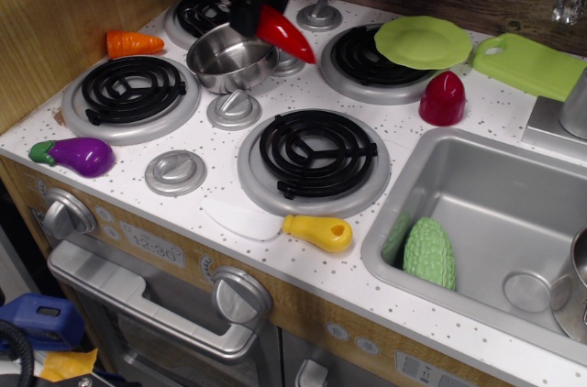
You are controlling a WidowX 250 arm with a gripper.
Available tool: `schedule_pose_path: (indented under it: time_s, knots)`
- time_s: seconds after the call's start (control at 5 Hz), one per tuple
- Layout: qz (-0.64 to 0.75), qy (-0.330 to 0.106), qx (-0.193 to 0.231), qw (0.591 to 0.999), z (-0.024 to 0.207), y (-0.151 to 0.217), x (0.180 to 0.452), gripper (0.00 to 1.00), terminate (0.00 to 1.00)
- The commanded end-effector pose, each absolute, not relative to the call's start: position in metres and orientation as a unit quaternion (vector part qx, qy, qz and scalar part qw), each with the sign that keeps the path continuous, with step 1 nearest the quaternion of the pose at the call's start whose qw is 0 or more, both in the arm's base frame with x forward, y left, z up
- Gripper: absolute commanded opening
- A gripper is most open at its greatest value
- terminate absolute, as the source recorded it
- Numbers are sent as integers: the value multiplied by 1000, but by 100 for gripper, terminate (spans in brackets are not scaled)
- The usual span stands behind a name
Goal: Put pepper in pot or pan
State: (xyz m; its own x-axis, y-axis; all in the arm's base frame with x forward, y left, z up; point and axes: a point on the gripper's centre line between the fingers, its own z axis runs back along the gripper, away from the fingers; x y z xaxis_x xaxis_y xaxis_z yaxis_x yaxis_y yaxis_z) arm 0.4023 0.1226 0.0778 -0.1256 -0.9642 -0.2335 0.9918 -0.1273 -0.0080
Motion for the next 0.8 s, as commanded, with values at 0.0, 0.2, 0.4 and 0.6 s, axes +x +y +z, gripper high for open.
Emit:
schedule_pose_path:
  time_s: [0.0,0.2,0.4,0.6]
  knots:
    - [-760,56,143,632,109,154,410,0,0]
    - [-768,47,153,620,106,153,413,100,0]
    - [-768,47,153,620,106,153,413,100,0]
    - [-768,47,153,620,106,153,413,100,100]
